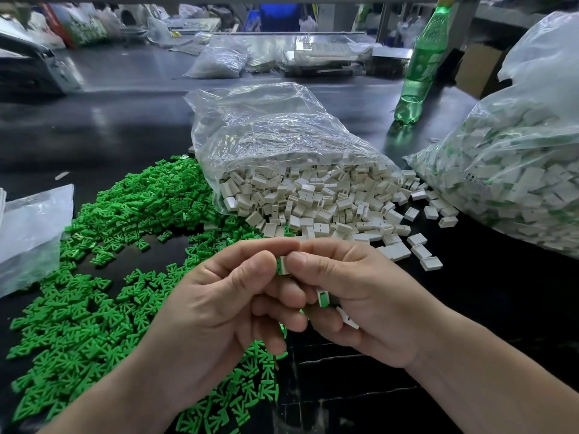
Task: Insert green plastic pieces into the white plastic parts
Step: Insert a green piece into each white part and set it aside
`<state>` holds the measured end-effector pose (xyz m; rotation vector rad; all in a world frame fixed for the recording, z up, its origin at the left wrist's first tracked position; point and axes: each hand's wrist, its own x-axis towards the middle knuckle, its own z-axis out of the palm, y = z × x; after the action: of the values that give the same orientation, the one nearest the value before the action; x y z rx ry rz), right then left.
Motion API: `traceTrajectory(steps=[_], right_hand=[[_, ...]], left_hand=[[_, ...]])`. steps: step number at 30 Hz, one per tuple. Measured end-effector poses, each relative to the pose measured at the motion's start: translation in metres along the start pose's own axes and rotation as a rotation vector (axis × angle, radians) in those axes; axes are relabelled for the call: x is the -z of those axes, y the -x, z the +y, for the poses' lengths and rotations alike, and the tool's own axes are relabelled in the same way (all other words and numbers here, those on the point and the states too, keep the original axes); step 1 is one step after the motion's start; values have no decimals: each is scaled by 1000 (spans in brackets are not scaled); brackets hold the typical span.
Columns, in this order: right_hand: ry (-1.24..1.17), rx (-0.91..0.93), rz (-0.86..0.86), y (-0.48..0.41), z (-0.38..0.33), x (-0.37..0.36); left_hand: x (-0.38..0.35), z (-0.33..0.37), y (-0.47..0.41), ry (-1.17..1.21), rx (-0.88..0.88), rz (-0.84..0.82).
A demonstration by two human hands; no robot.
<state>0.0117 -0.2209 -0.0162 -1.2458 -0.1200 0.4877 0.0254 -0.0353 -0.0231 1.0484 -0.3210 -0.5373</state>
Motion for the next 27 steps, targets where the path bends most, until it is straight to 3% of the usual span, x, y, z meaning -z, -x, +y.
traceTrajectory(steps=[4,11,22,27], right_hand=[[-9,-25,7,0,-1,-1],[-77,30,9,1,-1,-9],[-17,28,74,5,-1,-15],[-29,83,23,6,-3,-19]], left_hand=[[-3,-2,-2,147,60,27],[-10,-4,-2,237,-9,51],[-10,-6,-2,227,-17,52],[-8,-6,1,221,-67,2]])
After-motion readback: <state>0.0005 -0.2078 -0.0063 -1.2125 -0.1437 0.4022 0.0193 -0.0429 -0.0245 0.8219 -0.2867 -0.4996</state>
